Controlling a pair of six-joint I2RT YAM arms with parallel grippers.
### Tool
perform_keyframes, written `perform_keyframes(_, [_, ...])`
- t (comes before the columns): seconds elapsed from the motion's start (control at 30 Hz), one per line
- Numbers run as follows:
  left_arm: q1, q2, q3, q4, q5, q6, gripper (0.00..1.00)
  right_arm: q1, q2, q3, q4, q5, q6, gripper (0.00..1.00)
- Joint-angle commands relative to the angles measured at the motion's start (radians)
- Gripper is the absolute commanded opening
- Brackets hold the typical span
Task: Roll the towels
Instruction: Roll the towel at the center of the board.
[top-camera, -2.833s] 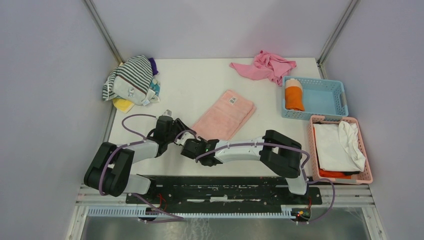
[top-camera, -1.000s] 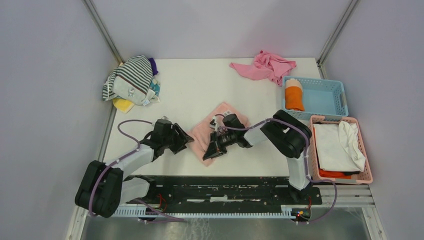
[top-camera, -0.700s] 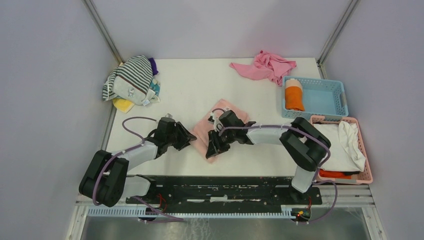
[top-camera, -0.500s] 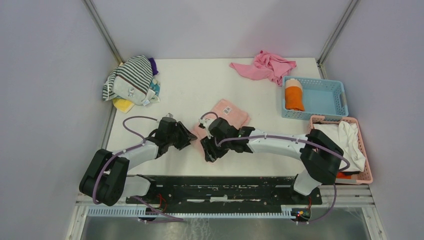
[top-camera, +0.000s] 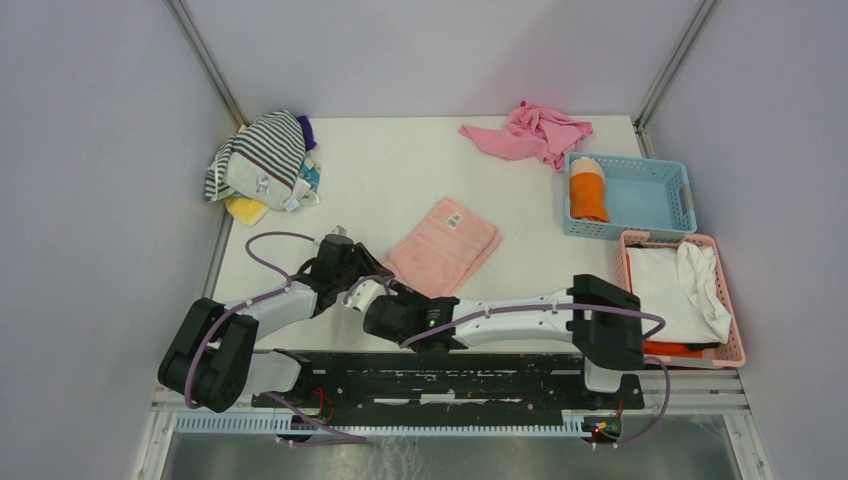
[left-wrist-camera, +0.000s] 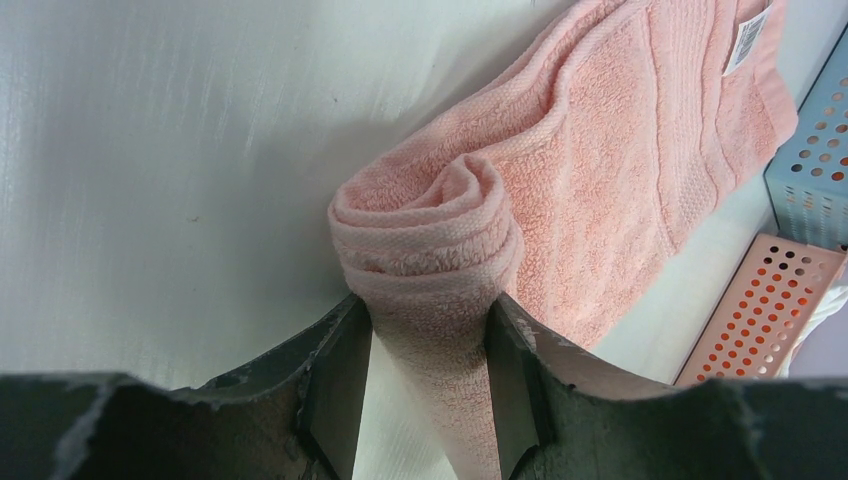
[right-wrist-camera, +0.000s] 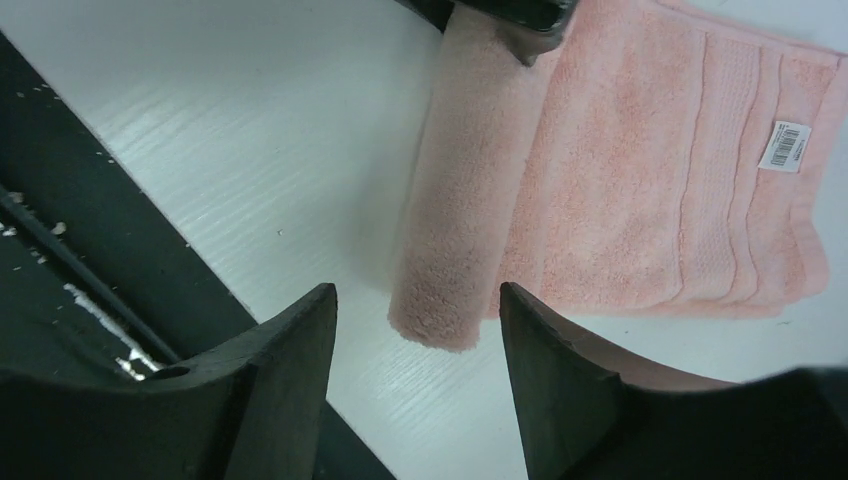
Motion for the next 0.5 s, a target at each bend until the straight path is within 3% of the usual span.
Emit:
perform_keyframes(0.0, [-0.004,0.022,-0.022,-0.079,-0.08,-0.001,0.52,0.022,0.105,0.073,-0.035,0.171,-0.052,0.67])
perform_keyframes(0.27, [-0.005,0.027,-0.039,-0.049,-0.068,-0.009,0.52,0.023,0.237,0.096,-0.07,0.141,-0.033,0.6])
perform_keyframes(0.4, [-0.005,0.024,-0.042,-0.046,-0.066,-0.01,0.53,0.019,0.263,0.094,-0.073,0.111,-0.029,0.48])
perform_keyframes(0.47, [-0.005,0.015,-0.043,-0.045,-0.06,-0.011,0.53,0.008,0.264,0.089,-0.072,0.09,-0.02,0.37])
